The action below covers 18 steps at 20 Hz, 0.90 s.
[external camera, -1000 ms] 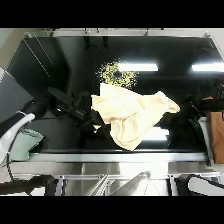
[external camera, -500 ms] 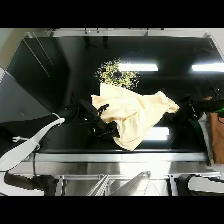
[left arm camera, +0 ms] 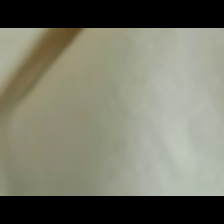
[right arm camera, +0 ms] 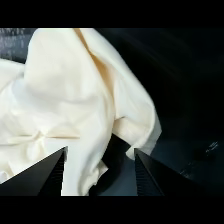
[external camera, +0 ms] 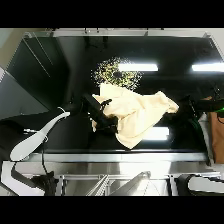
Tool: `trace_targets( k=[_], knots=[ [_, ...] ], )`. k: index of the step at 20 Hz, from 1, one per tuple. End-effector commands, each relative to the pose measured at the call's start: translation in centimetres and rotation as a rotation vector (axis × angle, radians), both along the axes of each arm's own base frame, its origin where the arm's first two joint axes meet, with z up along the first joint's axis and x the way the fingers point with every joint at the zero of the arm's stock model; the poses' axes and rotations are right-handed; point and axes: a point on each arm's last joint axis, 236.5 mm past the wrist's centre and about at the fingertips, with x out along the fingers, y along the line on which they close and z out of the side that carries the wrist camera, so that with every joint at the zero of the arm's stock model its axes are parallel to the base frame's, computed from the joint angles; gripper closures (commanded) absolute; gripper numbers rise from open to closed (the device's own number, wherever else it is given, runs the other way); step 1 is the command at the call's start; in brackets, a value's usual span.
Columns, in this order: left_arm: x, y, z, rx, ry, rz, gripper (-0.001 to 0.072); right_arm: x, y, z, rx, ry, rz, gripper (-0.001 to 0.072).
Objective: Fold the shirts.
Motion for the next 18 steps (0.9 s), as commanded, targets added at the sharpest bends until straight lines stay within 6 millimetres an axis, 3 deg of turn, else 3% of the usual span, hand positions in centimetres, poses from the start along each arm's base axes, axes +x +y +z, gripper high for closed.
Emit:
trace_targets(
  k=[1,4,7,8,10,11,12,13,15,17,18],
  knots=[
    [-0.9,2.8,1.6,0.001,0.038,-0.028,0.0683,-0.4,-2.0,-1.9,-0.085,0.062,-0.049,0.0230],
    [-2.2,6.0,2.5,-0.007,0.078,0.019,0.0683,-1.0,-1.3,-3.2,-0.056,0.109,-0.030,0.0230],
    [-1.6,8.2,1.9,0.010,0.070,0.123,0.0682,-1.7,1.2,-4.9,-0.014,0.171,0.030,0.0233],
    [-1.6,8.7,1.7,0.014,0.078,0.144,0.0683,-1.7,2.1,-5.6,-0.012,0.183,0.050,0.0299],
    [-1.7,9.5,1.3,0.016,0.090,0.166,0.0683,-1.2,4.4,-5.9,0.016,0.169,0.097,0.0537],
    [-1.6,9.7,1.4,0.003,0.087,0.165,0.0683,-0.5,5.4,-5.3,0.035,0.126,0.119,0.0690],
    [-1.3,9.5,2.3,-0.033,0.086,0.158,0.0683,0.4,5.8,-4.1,0.052,0.084,0.122,0.0695],
    [-0.4,9.1,4.4,-0.110,0.069,0.152,0.0683,1.5,5.6,-2.3,0.050,0.037,0.123,0.0695],
    [3.7,9.3,12.1,-0.281,-0.076,0.185,0.0683,5.1,3.2,4.4,-0.031,-0.141,0.114,0.0696],
    [8.8,13.2,22.6,-0.334,-0.378,0.260,0.0683,8.7,-1.1,16.0,-0.175,-0.404,0.022,0.0696],
    [10.6,16.3,29.1,-0.328,-0.585,0.306,0.0682,9.5,-3.6,23.2,-0.276,-0.566,-0.038,0.0696]
  ],
)
